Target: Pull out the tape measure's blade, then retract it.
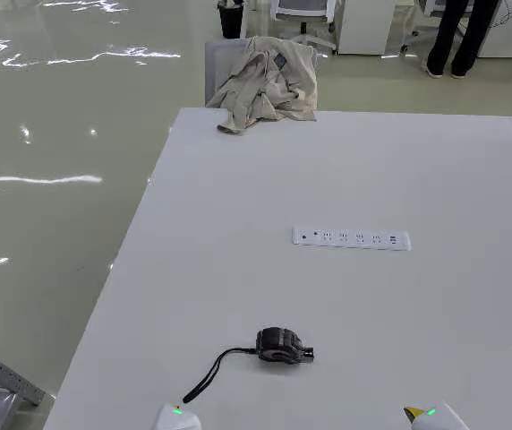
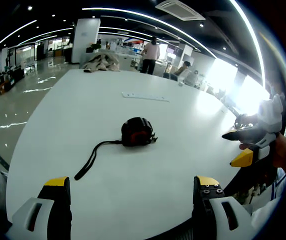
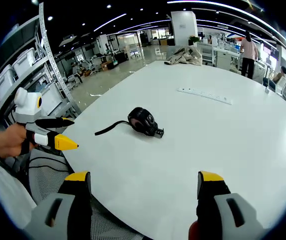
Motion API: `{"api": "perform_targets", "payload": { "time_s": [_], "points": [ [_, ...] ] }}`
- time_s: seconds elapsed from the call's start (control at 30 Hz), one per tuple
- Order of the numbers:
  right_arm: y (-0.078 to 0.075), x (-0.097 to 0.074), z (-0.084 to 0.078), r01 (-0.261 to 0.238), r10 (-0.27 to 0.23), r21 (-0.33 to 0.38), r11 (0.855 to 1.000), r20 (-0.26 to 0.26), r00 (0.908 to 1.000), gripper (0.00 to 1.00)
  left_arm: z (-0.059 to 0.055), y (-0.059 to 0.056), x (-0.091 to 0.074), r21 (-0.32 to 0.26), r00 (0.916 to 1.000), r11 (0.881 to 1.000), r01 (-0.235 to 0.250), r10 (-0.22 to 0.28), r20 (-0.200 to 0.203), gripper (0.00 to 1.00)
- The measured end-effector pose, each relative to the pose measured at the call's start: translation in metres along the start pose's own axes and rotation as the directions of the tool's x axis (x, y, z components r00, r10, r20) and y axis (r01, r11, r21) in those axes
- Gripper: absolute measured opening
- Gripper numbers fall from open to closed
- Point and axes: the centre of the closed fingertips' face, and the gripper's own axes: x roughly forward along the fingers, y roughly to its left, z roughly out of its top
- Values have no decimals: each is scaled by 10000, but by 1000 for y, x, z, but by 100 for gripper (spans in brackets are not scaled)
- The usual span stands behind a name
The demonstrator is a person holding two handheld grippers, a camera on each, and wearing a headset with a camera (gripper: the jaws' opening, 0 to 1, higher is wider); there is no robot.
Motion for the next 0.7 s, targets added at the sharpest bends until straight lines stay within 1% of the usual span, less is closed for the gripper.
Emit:
{"api": "perform_targets", "payload": {
  "time_s": [0.07, 0.23, 0.3, 0.4, 0.7],
  "points": [
    [1, -2, 1, 0, 0, -43, 10000, -21, 10000, 91, 0, 0, -3, 32, 10000, 10000, -7, 7, -46, 100],
    [1, -7, 2, 17, -17, 27, 10000, -109, 9999, 92, -3, 2, -10, -210, 10000, 9998, -12, 11, -61, 100],
    [1, -8, 2, 15, -15, 25, 10000, -113, 9999, 92, -5, 3, -11, -129, 9999, 9999, -30, 28, -137, 100],
    [1, -10, 0, 55, -55, -2, 10000, -184, 9998, 92, -3, 5, -15, -177, 9999, 9998, -93, 92, -102, 100],
    [1, -15, -2, 169, -169, -15, 9999, -238, 9996, 94, -4, 3, -19, -315, 9999, 9995, -26, 20, -163, 100]
  ]
}}
